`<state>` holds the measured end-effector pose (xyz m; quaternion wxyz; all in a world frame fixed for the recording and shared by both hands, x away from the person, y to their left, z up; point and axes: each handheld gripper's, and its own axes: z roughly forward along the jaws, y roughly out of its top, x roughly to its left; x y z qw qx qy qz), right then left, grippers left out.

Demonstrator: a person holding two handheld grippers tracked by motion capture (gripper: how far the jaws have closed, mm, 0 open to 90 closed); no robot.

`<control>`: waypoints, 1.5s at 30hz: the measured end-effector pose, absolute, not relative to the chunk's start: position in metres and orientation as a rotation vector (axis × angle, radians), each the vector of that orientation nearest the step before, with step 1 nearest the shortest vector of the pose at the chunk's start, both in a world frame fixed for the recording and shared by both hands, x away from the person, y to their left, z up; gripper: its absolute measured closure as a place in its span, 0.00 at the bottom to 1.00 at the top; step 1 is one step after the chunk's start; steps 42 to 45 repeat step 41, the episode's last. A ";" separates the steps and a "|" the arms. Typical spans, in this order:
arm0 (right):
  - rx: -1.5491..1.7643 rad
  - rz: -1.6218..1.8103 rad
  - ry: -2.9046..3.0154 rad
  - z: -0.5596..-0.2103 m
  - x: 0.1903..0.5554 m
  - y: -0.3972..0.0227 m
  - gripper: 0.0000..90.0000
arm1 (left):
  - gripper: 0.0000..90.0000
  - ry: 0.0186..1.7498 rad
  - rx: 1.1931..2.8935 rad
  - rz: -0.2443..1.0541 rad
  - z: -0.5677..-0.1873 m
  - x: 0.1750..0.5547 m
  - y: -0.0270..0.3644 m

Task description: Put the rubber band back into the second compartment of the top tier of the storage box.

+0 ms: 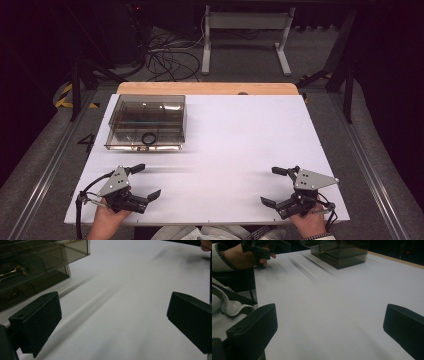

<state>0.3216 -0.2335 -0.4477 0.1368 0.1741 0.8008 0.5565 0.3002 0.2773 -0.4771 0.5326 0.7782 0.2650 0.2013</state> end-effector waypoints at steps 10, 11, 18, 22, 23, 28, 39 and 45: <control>0.500 1.597 2.336 -0.450 0.323 -0.231 0.00 | 0.01 0.624 1.835 0.464 -0.475 0.304 0.277; 0.503 1.598 2.337 -0.450 0.323 -0.232 0.00 | 0.01 0.625 1.833 0.466 -0.475 0.304 0.277; 0.501 1.598 2.338 -0.450 0.323 -0.231 0.00 | 0.01 0.627 1.837 0.466 -0.475 0.305 0.277; 0.501 1.599 2.336 -0.450 0.323 -0.232 0.00 | 0.01 0.626 1.836 0.468 -0.475 0.304 0.277; 0.500 1.599 2.336 -0.450 0.323 -0.232 0.00 | 0.01 0.627 1.835 0.467 -0.475 0.304 0.277; 0.498 1.600 2.336 -0.450 0.323 -0.231 0.00 | 0.01 0.633 1.836 0.468 -0.475 0.304 0.278; 0.497 1.602 2.335 -0.449 0.323 -0.231 0.00 | 0.01 0.633 1.838 0.456 -0.474 0.304 0.277; 0.497 1.602 2.334 -0.449 0.323 -0.232 0.00 | 0.01 0.640 1.856 0.456 -0.473 0.304 0.278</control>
